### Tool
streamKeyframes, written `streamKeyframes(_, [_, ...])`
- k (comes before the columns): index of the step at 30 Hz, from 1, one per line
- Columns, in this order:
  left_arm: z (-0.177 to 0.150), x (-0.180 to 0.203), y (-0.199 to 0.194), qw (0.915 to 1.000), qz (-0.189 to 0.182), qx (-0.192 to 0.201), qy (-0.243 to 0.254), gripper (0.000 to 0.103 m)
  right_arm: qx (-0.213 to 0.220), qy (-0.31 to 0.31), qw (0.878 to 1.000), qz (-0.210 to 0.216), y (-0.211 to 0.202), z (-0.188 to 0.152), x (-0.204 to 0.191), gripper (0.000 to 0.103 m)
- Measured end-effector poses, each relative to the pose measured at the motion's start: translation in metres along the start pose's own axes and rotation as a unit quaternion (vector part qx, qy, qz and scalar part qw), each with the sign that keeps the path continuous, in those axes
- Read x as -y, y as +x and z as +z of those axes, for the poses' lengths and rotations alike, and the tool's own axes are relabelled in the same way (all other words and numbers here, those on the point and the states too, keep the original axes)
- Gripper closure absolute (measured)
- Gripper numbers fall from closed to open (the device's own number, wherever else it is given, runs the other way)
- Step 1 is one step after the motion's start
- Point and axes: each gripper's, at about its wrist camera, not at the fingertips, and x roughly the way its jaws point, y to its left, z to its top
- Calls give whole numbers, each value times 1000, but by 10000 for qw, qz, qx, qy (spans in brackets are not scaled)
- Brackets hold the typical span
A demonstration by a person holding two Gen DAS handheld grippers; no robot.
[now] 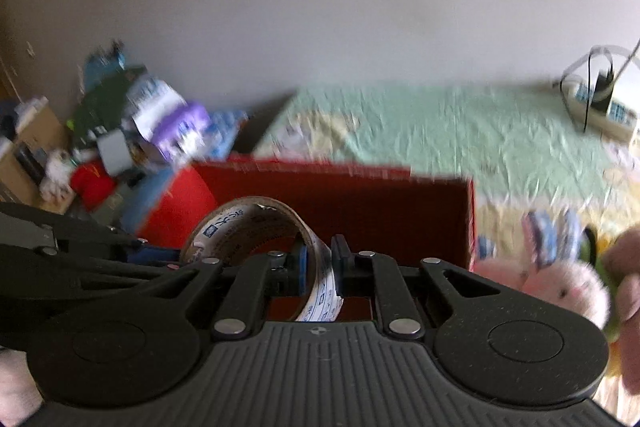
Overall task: Organize objects
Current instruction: 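Lift the tape roll with the right gripper and carry it over the red box, then lower the tape roll into the red box and open the right gripper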
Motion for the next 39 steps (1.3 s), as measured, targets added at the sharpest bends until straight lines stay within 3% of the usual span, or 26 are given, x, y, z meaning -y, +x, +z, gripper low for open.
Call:
streamKeyframes(10, [3, -24, 81, 9958, -208, -882, 103, 90, -931, -49, 9936, -635, 55, -5, 5, 89])
streamKeyframes(21, [9, -30, 113, 9938, -146, -1075, 242, 80, -873, -18, 9918, -930, 62, -3, 15, 80])
streamKeyframes(31, [11, -38, 104, 9957, 318, -807, 319, 70, -357, 526, 9948, -793, 37, 8, 21, 72])
streamKeyframes(34, [10, -42, 100, 9949, 652, -692, 343, 67, -513, 511, 9963, -461, 33, 7, 16, 72])
streamKeyframes(39, [10, -55, 103, 9899, 1243, -635, 267, 67, -1157, 526, 9918, 163, 43, 2, 5, 72])
